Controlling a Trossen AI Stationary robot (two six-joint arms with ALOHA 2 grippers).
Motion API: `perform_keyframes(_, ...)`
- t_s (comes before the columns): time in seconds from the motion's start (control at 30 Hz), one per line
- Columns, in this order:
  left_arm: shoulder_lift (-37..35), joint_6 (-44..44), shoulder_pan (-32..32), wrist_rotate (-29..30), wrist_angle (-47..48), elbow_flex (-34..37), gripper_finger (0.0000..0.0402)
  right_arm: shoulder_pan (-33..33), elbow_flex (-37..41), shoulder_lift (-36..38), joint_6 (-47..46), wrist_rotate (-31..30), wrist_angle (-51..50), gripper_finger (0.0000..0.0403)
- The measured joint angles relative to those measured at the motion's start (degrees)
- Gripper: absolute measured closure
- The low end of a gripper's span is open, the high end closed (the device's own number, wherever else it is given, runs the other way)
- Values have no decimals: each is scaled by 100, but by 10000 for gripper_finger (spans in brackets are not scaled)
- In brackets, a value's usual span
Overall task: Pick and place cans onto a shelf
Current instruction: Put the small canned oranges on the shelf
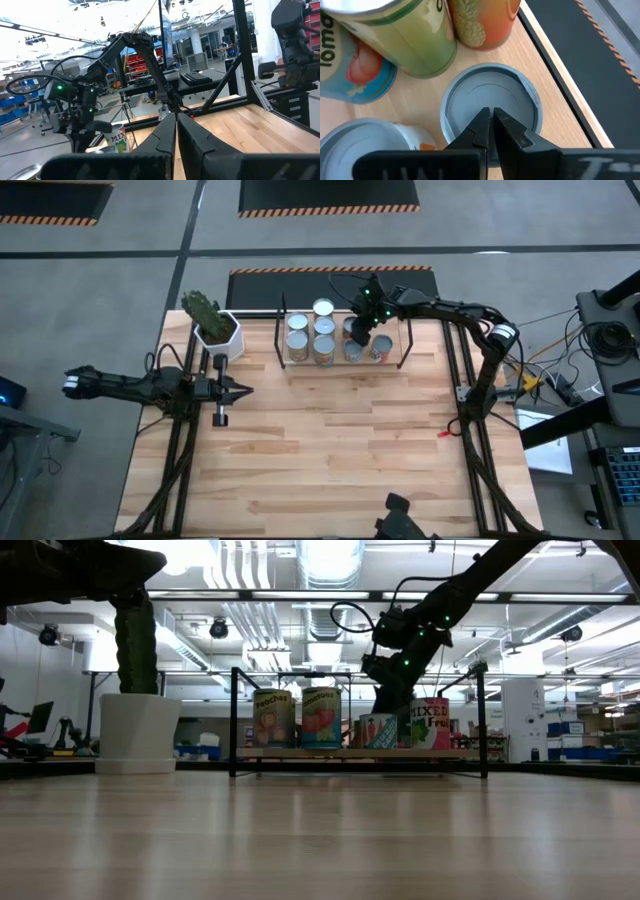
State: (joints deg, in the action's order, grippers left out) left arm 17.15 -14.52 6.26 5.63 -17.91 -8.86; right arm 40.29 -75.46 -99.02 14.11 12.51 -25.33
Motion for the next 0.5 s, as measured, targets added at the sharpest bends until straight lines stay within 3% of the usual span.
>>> perform_keyframes(0.5, 0, 0, 0, 0, 0, 0, 402, -144, 4, 46, -64, -6, -169, 390)
